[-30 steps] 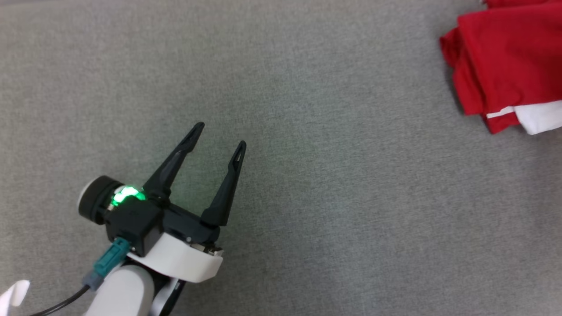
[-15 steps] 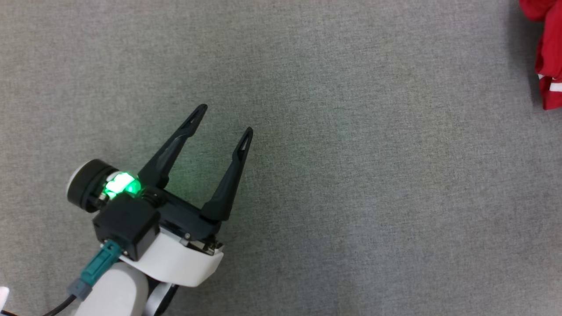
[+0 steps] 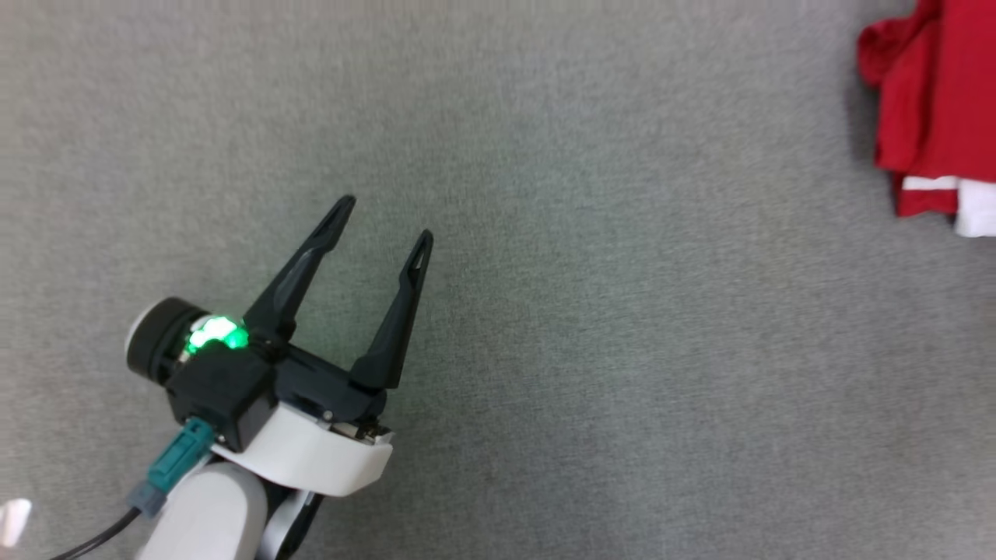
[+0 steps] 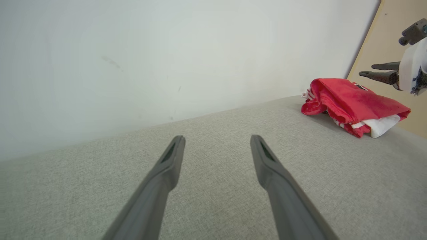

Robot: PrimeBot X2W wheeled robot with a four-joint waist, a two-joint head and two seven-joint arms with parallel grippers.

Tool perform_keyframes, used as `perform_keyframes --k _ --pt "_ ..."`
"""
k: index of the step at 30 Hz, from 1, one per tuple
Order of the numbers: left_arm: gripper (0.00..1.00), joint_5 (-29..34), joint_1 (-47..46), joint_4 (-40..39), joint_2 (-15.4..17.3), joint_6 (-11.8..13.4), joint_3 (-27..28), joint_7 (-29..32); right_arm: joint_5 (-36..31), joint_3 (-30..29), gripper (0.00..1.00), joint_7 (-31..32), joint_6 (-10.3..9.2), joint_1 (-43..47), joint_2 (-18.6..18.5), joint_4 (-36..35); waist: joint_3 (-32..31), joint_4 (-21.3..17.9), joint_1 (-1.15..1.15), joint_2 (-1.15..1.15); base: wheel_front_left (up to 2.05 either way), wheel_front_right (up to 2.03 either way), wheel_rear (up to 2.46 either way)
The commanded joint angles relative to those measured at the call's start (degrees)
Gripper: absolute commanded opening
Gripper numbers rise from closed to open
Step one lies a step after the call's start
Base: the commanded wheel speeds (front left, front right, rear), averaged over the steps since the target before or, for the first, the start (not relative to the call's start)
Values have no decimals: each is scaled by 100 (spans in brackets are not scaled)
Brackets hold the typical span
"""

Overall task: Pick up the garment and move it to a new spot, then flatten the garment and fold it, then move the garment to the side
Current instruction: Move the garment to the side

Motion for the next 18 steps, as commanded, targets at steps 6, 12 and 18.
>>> perform_keyframes --k 6,12,18 --pt "100 -230 285 446 -114 139 98 -328 50 186 100 -264 -12 137 257 -225 -918 -33 -1 0 0 0 0" --pt "100 -407 596 891 -220 315 257 -543 818 902 100 -218 -12 520 522 -877 -1682 27 -1 0 0 0 0" --pt "100 -600 951 1251 -344 484 368 -683 1875 1693 100 68 -12 1228 279 -2115 -2387 123 -1 0 0 0 0"
